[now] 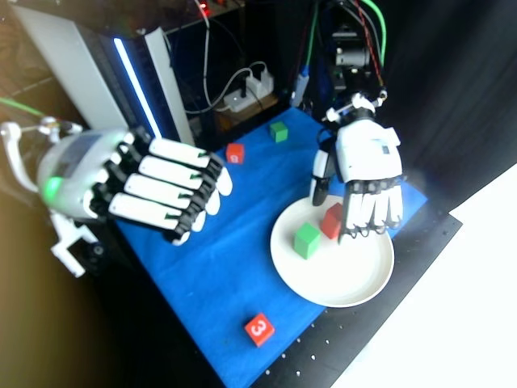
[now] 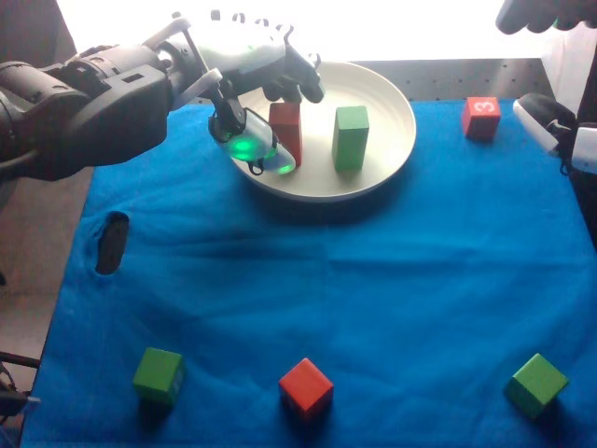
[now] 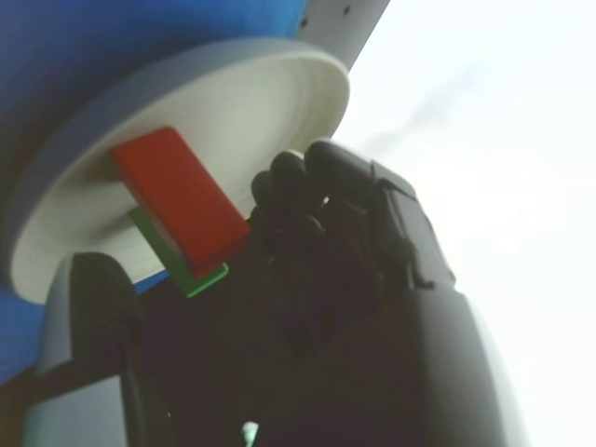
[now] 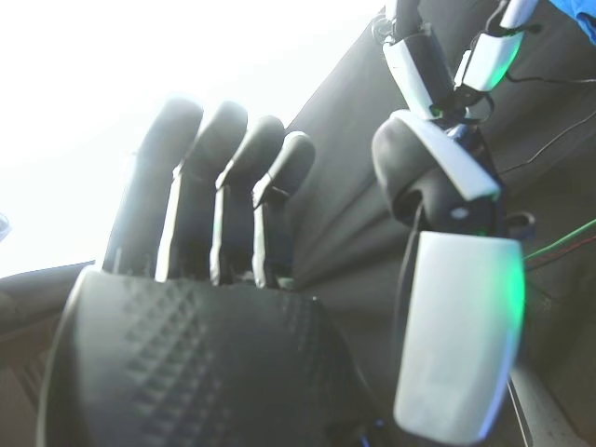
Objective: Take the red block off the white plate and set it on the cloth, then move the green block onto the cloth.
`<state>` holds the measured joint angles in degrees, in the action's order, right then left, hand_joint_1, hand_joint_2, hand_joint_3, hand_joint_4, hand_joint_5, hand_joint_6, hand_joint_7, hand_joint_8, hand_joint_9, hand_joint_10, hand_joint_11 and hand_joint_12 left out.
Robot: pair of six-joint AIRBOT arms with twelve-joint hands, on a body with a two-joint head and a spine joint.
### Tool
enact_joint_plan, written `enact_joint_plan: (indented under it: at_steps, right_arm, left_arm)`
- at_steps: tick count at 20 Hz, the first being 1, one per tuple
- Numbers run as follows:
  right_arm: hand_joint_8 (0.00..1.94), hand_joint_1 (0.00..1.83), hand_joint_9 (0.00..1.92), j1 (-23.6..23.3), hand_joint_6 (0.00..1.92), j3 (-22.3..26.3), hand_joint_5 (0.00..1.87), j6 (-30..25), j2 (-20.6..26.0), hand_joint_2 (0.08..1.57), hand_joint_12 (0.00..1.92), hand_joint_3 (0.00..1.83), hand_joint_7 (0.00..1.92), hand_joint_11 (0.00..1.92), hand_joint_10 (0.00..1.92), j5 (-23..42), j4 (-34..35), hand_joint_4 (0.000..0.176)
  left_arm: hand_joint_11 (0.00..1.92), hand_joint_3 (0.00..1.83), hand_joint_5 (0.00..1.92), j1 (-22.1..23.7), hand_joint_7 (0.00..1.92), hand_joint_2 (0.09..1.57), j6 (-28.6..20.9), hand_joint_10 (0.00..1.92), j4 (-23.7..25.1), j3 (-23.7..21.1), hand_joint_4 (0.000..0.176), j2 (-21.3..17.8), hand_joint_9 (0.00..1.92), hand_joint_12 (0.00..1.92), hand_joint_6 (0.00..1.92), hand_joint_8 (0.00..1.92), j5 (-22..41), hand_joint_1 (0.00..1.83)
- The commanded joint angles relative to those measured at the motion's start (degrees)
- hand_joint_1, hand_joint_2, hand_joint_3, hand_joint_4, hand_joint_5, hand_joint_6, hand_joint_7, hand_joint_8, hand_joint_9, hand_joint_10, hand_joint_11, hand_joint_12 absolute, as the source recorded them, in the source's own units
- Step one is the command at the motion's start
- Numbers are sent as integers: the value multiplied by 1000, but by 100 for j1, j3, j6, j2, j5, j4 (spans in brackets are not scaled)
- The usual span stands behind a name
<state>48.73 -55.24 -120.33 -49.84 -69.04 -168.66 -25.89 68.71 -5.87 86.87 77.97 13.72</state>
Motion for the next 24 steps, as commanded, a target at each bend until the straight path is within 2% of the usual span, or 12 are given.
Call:
enact_joint_plan:
  at_steps: [1, 4, 8, 10, 11, 12, 13, 16, 19, 20, 24]
  right_arm:
    - [1422, 1097, 407, -80, 1287, -22, 365, 0, -3, 827, 1919, 581, 413, 415, 1597, -701, -64, 0]
    - [1404, 1123, 457, -80, 1282, -22, 422, 0, -3, 802, 1897, 613, 467, 479, 1565, -702, -64, 0]
    - [1408, 1151, 456, -80, 1256, -25, 439, 0, -3, 782, 1913, 634, 484, 451, 1576, -702, -63, 0]
    - [1402, 1151, 479, -80, 1261, -25, 449, 0, -3, 777, 1904, 664, 516, 460, 1574, -702, -63, 0]
    - [1376, 1148, 507, -80, 1252, -25, 464, 0, -3, 756, 1873, 679, 536, 472, 1552, -703, -62, 0]
    - [1357, 1134, 529, -80, 1237, -25, 474, 0, -3, 745, 1837, 689, 552, 484, 1532, -703, -61, 0]
    - [1378, 1160, 521, -79, 1234, -24, 481, 0, -3, 727, 1847, 692, 555, 468, 1553, -703, -56, 0]
    - [1397, 1148, 545, -78, 1247, -24, 487, 0, -20, 729, 1854, 690, 582, 471, 1567, -702, -45, 0]
    - [1371, 1146, 543, -74, 1241, -22, 496, 0, -29, 747, 1839, 670, 593, 476, 1552, -702, -22, 0]
    - [1372, 1149, 549, -74, 1239, -22, 498, 0, -31, 751, 1837, 671, 598, 484, 1554, -702, -18, 0]
    - [1333, 1178, 546, -73, 1232, -19, 499, 0, -35, 751, 1809, 644, 593, 485, 1531, -702, -6, 0]
  left_arm:
    - [238, 8, 597, 59, 706, 965, -38, 891, 0, 41, 0, 39, 452, 1556, 238, 229, 648, 1073]
    - [282, 6, 655, -9, 742, 993, -200, 795, -1, 180, 0, 131, 504, 1495, 185, 173, 624, 1096]
    - [304, 5, 731, -74, 788, 1023, -413, 691, -2, 280, 0, 180, 571, 1468, 135, 111, 629, 1109]
    - [348, 7, 806, -95, 885, 1045, -418, 798, -2, 300, 0, 183, 649, 1581, 148, 139, 633, 1118]
    - [502, 12, 859, -101, 951, 1070, -428, 935, -3, 310, 0, 186, 743, 1645, 176, 183, 633, 1151]
    - [615, 0, 808, -106, 948, 1153, -459, 1130, -3, 326, 0, 190, 814, 1738, 988, 926, 636, 1188]
    - [603, 0, 765, -114, 910, 1164, -508, 1356, -3, 355, 0, 197, 861, 1753, 1129, 1069, 643, 1318]
    - [684, 1, 805, -167, 875, 1172, -823, 1418, -3, 461, 0, 202, 809, 1619, 1157, 1193, 715, 1360]
    - [631, 0, 817, -194, 860, 1176, -968, 1422, -3, 487, 0, 172, 786, 1638, 1196, 1192, 823, 1356]
    - [653, 1, 808, -195, 855, 1181, -1001, 1453, -3, 484, 0, 160, 777, 1682, 1143, 1252, 862, 1356]
    - [647, 0, 805, -196, 856, 1181, -1110, 1439, -2, 207, 0, -81, 778, 1643, 1202, 1209, 1251, 1354]
